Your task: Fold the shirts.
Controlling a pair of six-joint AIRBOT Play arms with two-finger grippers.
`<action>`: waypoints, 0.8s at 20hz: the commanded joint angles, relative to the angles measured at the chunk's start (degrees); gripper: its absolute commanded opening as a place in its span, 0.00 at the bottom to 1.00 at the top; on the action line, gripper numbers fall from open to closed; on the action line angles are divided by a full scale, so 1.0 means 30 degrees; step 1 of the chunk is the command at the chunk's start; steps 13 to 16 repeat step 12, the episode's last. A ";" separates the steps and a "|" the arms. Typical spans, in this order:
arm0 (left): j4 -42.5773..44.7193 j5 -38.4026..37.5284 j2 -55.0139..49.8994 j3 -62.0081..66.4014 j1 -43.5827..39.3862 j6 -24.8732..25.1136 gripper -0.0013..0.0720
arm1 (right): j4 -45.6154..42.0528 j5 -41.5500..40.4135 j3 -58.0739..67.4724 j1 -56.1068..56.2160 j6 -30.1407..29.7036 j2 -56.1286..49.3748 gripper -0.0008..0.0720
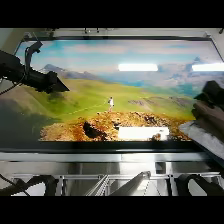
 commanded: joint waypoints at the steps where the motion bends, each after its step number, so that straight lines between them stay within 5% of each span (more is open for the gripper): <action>1: 0.0000 -0.0051 0.0335 -0.1020 -0.1049 -0.0036 0.05 | 0.0911 -0.2623 0.0022 0.3373 -0.0124 -0.0867 0.03; 16: 0.0000 -0.0044 0.0393 -0.1078 -0.1413 -0.0036 0.05 | 0.1348 -0.2412 0.0015 0.3534 -0.0117 -0.0867 0.04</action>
